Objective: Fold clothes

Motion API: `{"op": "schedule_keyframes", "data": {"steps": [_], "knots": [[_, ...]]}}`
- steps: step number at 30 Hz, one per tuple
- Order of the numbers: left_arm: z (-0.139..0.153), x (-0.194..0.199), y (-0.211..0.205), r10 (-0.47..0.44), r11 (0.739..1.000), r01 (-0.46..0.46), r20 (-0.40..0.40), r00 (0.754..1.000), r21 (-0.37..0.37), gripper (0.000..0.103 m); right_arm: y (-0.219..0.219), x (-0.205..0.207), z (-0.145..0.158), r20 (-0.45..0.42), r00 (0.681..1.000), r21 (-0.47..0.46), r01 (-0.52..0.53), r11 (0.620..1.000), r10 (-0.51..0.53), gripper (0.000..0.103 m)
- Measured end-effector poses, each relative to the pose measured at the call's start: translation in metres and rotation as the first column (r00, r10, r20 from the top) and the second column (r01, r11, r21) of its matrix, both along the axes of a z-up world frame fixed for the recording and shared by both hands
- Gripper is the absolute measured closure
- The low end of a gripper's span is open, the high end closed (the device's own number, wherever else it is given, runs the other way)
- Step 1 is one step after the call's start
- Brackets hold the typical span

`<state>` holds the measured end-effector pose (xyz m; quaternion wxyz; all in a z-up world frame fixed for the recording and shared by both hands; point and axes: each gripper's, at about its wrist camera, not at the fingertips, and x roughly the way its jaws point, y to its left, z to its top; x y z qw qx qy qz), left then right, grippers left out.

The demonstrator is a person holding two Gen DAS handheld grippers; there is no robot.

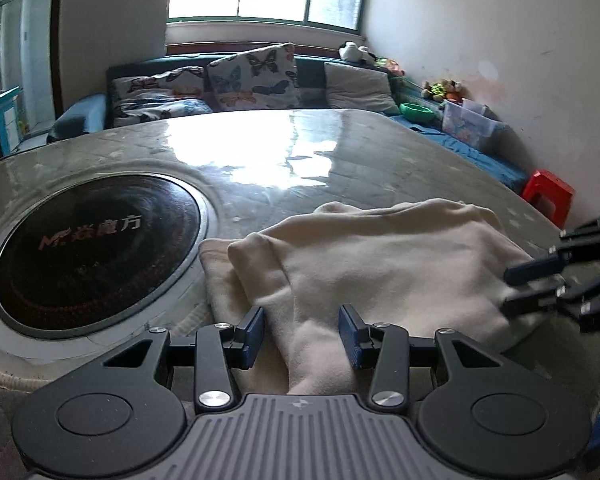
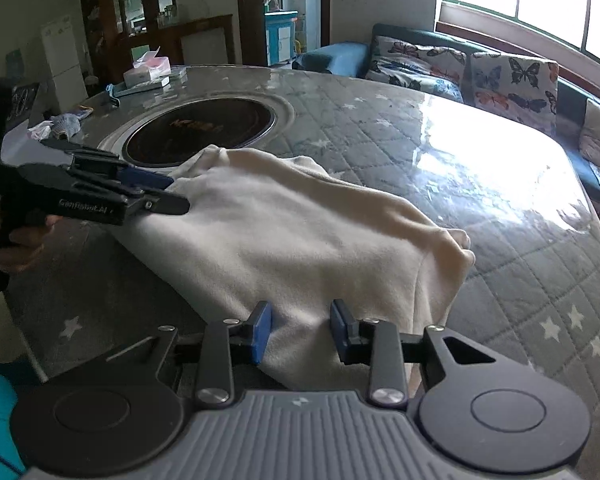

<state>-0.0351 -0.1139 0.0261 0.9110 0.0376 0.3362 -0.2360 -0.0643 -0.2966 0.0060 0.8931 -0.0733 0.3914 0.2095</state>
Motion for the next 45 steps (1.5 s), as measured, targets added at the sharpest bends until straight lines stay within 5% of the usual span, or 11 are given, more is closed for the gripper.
{"op": "schedule_keyframes", "data": {"steps": [7,18,22,34,38,45], "knots": [[0.013,0.002,-0.002,-0.006,1.000,0.007,0.030,1.000,-0.008,0.057,-0.021,0.022,0.016,0.059,0.988,0.077,0.136,0.988,-0.141,0.070],[0.007,0.021,-0.008,0.036,0.999,-0.037,0.040,0.999,0.033,0.057,-0.046,0.064,-0.008,0.008,0.955,0.104,0.296,0.950,-0.298,0.070],[0.001,0.025,-0.004,0.060,0.996,-0.062,0.041,0.997,0.057,0.057,-0.038,0.048,0.008,0.047,0.967,0.092,0.247,0.965,-0.252,0.060],[0.013,0.010,0.015,0.095,0.995,-0.096,0.043,0.995,0.022,0.056,0.052,0.013,0.006,0.058,0.997,0.020,-0.050,0.999,0.049,0.059],[0.014,-0.004,0.025,0.089,0.996,-0.090,0.047,0.995,0.028,0.054,0.071,0.008,-0.003,0.069,0.994,-0.065,-0.086,0.994,0.090,0.058],[0.014,-0.027,0.034,0.071,0.997,-0.072,0.037,0.997,0.010,0.051,0.085,0.008,0.015,0.097,0.987,-0.060,-0.126,0.990,0.132,0.058]]}}
